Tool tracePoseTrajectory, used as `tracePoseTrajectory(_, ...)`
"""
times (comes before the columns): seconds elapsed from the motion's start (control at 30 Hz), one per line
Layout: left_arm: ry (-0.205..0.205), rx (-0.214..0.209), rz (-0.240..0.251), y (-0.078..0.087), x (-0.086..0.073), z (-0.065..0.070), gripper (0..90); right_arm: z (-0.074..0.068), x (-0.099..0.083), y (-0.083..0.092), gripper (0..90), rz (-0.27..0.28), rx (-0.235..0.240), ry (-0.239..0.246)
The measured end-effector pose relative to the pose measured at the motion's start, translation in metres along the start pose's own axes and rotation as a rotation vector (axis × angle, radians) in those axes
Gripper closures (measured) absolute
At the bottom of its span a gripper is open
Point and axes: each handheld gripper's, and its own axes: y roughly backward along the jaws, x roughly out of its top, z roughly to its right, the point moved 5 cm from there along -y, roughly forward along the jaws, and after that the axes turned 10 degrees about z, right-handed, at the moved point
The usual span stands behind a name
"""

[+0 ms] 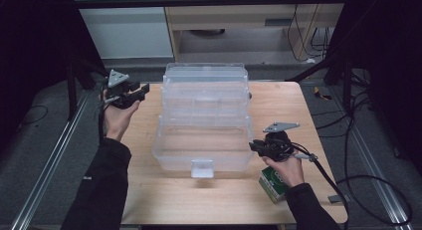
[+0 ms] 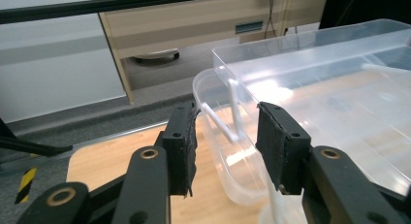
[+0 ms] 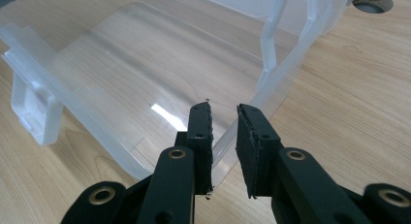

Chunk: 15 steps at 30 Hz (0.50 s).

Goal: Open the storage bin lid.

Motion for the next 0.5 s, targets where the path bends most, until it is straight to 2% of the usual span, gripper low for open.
tracePoseTrajectory(0.2, -0.026, -0.029, -0.023, 0.03, -0.009, 0.008, 55.3, 0.0, 0.0, 0.0, 76.1, -0.003, -0.003, 0.008)
tracePoseTrajectory(0.5, -0.062, -0.074, -0.058, 0.055, -0.027, 0.027, 51.7, 0.0, 0.0, 0.0, 76.1, -0.006, -0.003, -0.001)
